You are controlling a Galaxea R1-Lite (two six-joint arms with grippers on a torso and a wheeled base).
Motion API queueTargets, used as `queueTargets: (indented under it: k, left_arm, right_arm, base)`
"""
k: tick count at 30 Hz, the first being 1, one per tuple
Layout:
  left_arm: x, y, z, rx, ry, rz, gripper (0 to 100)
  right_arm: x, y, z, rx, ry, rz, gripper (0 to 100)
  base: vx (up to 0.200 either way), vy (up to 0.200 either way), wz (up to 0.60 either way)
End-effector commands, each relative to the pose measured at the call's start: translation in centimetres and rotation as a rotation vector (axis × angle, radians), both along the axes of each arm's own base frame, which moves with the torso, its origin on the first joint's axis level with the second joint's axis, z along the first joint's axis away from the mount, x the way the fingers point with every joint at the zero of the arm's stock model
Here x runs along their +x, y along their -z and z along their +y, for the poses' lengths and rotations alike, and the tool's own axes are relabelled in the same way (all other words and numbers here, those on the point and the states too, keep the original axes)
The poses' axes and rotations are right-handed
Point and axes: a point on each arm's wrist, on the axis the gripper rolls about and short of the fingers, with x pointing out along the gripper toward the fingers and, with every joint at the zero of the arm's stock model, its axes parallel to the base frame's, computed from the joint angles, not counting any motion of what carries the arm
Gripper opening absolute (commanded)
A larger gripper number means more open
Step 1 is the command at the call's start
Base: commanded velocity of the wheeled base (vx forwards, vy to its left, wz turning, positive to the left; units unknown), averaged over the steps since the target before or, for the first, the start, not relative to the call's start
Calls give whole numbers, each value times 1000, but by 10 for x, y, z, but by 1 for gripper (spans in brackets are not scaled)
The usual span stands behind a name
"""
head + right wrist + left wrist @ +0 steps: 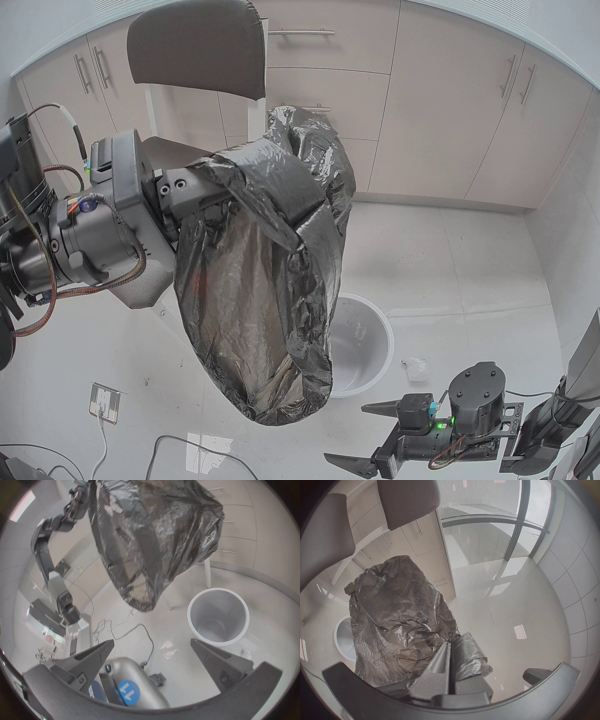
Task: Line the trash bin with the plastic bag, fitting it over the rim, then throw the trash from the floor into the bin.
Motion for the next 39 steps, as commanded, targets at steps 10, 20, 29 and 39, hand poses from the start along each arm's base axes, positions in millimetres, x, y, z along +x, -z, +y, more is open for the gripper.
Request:
queueTargets:
  k: [10,20,29,39]
  left_arm:
    - [-1,1,0,1,6,9,0]
    - [-3,1,1,-1,10,5,0]
    - [-3,1,0,1,10,7,0]
    - [-3,1,1,-1,10,5,0]
  right_arm:
    - [5,24,58,234,290,-58,100]
    - [23,0,83,334,389,-199,100]
    - [32,4,87,300,462,-255,100]
    - [41,15,90,252,513,-289,100]
  base:
    - [0,0,0]
    - [0,0,0]
    - [0,0,0]
    - [0,0,0]
